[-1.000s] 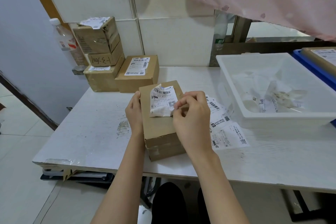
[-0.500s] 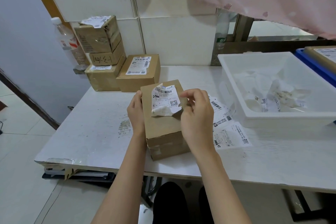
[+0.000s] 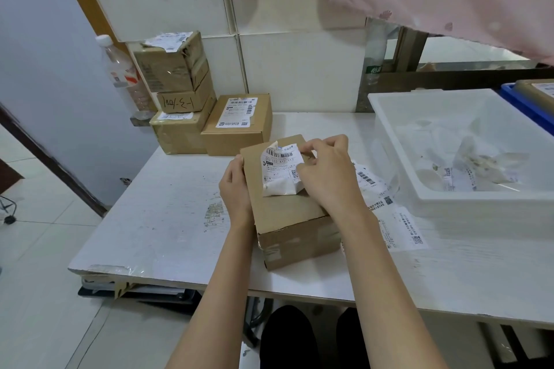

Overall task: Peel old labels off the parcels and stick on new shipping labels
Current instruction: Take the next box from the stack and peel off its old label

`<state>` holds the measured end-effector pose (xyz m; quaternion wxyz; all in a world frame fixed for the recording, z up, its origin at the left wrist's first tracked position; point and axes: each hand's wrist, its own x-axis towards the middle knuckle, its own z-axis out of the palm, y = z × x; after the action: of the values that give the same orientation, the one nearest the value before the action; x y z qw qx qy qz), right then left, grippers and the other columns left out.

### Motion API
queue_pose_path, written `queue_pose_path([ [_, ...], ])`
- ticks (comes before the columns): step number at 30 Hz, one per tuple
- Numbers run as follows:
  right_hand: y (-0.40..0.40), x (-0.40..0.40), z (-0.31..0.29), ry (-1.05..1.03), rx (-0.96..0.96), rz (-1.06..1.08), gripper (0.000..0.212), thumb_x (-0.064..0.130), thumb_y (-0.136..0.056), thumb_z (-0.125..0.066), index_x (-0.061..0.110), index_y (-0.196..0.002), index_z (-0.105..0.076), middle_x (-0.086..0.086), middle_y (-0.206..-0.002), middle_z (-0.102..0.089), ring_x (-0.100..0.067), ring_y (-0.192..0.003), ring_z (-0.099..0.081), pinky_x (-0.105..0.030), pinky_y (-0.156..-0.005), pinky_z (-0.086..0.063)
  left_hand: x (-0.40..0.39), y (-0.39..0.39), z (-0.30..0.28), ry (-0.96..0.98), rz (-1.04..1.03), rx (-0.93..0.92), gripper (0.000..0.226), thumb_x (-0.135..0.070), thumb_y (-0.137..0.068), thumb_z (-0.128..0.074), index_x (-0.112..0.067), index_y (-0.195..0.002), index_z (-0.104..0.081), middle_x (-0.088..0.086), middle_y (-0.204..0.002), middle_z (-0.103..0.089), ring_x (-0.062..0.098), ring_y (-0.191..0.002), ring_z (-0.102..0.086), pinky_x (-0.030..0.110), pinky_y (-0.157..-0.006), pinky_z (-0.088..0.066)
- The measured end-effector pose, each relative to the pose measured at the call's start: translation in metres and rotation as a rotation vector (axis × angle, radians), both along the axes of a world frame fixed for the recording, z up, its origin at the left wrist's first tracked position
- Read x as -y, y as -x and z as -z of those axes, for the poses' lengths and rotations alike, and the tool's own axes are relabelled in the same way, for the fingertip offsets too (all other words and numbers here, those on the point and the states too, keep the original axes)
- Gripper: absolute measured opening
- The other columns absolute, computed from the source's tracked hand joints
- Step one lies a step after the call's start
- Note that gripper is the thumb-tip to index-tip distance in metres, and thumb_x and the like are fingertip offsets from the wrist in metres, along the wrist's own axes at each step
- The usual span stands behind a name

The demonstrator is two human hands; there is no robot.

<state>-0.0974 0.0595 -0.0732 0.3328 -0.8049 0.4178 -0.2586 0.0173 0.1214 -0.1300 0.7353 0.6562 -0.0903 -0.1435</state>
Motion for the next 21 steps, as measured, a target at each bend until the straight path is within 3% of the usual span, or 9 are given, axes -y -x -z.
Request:
queue_pose_path([
  [3,-0.005,0.000,0.003,0.019,-0.009,0.032,0.033,0.012,-0.088,-0.056,0.014,-0.121,-0.062,0.000,-0.125,-0.039,-0.023,-0.109,-0.053,-0.025,-0.079,-0.036,0.000,0.000,-0.001,0.009,-0.001,0.007,0.037,-0.025,-0.099,-0.049,-0.017,-0.064,-0.046,-0.008,-0.057,-0.042,0.006,-0.053,-0.037,0.015,-0.045,-0.030],
  [6,-0.005,-0.006,0.008,0.109,0.082,0.075,0.030,0.010,-0.089,-0.053,0.017,-0.115,-0.067,0.002,-0.119,-0.045,-0.019,-0.105,-0.055,-0.026,-0.075,-0.039,0.001,0.001,0.000,0.021,-0.002,0.024,0.039,-0.023,-0.100,-0.048,-0.017,-0.062,-0.044,-0.012,-0.051,-0.040,0.002,-0.048,-0.034,0.015,-0.044,-0.029],
  [10,-0.005,-0.012,0.011,0.219,0.033,0.023,0.030,0.014,-0.093,-0.049,0.029,-0.109,-0.071,0.007,-0.110,-0.052,-0.015,-0.107,-0.042,-0.028,-0.084,-0.041,0.002,-0.001,0.002,0.015,-0.005,0.037,0.040,-0.024,-0.100,-0.048,-0.018,-0.062,-0.039,-0.012,-0.048,-0.037,0.004,-0.049,-0.032,0.019,-0.046,-0.027],
  [16,-0.003,-0.012,0.010,0.230,0.049,0.158,0.043,0.017,-0.086,-0.057,0.024,-0.128,-0.055,0.002,-0.124,-0.048,-0.021,-0.117,-0.038,-0.030,-0.095,-0.035,0.003,-0.001,0.004,0.026,0.000,0.056,0.040,-0.023,-0.100,-0.048,-0.017,-0.062,-0.039,-0.014,-0.047,-0.037,0.003,-0.048,-0.031,0.018,-0.045,-0.027],
  [21,-0.001,-0.012,0.013,0.192,0.020,0.146,0.022,0.018,-0.087,-0.057,0.019,-0.107,-0.067,0.001,-0.120,-0.049,-0.020,-0.116,-0.037,-0.032,-0.097,-0.037,0.003,-0.002,0.006,0.021,0.004,0.059,0.040,-0.024,-0.101,-0.048,-0.018,-0.061,-0.043,-0.015,-0.046,-0.041,0.002,-0.048,-0.034,0.017,-0.045,-0.028],
])
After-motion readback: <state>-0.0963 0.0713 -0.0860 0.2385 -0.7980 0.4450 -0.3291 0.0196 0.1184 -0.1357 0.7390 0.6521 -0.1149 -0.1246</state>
